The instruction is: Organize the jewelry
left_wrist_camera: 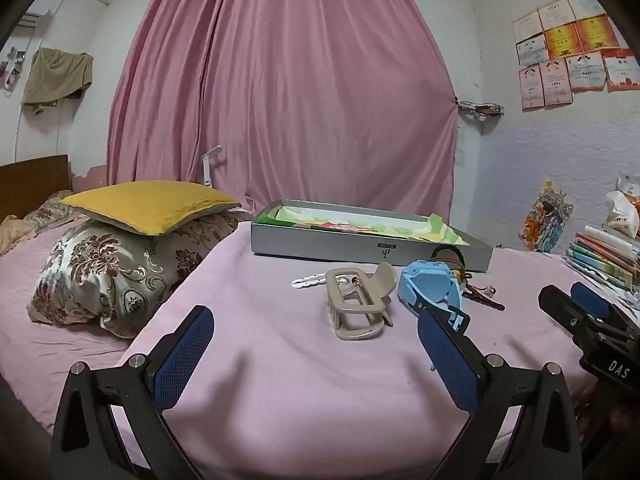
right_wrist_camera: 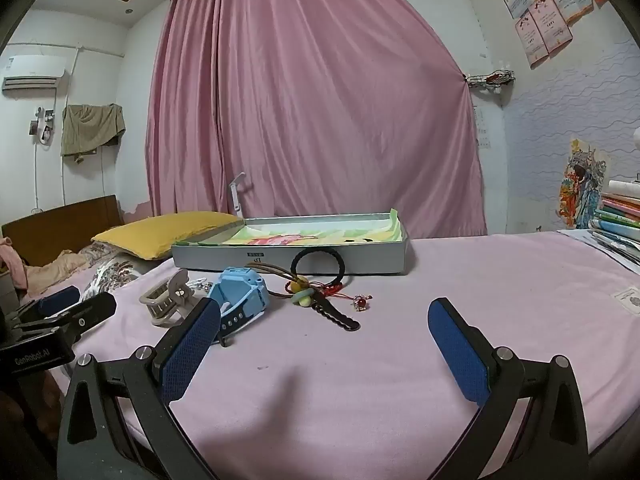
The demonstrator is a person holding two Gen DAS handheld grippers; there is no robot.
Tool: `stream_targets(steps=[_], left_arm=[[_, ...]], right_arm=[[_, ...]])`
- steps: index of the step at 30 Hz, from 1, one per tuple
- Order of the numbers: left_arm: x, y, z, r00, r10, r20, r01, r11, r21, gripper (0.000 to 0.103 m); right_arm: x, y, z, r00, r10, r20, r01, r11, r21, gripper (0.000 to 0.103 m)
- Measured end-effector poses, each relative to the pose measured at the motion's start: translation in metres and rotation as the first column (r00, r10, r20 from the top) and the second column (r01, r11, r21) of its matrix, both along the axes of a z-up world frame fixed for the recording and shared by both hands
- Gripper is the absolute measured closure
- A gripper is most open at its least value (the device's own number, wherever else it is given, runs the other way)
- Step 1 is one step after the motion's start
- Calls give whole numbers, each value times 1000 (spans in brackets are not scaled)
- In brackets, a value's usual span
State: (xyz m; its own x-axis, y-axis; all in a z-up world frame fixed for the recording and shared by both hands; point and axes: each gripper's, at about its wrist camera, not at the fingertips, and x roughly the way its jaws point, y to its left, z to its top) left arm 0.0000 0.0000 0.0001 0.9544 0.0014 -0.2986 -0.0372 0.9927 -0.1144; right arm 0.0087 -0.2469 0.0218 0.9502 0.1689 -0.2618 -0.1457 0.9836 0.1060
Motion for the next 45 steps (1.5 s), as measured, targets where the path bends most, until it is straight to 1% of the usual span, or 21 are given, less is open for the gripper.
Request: stream_targets(steps=[9, 10, 14, 45], left_arm=[[0, 7, 0, 1000, -16, -5, 16, 1000, -13, 1], [2, 1, -2, 1000, -8, -8, 8, 1000, 4, 1], [2, 1, -1, 1000, -9, -7, 9, 1000, 10, 1], [-1, 3, 0, 1000, -9, -3, 9, 1000, 16, 1]], right_arm=[[3, 2, 2, 1000, -1, -5, 1, 1000, 10, 1], [1, 1, 3, 1000, 0, -3, 0, 1000, 10, 1], [1, -2, 1, 1000, -4, 2, 4, 1000, 22, 1], [2, -5, -5, 1000, -2, 0, 2, 999, 43, 1]])
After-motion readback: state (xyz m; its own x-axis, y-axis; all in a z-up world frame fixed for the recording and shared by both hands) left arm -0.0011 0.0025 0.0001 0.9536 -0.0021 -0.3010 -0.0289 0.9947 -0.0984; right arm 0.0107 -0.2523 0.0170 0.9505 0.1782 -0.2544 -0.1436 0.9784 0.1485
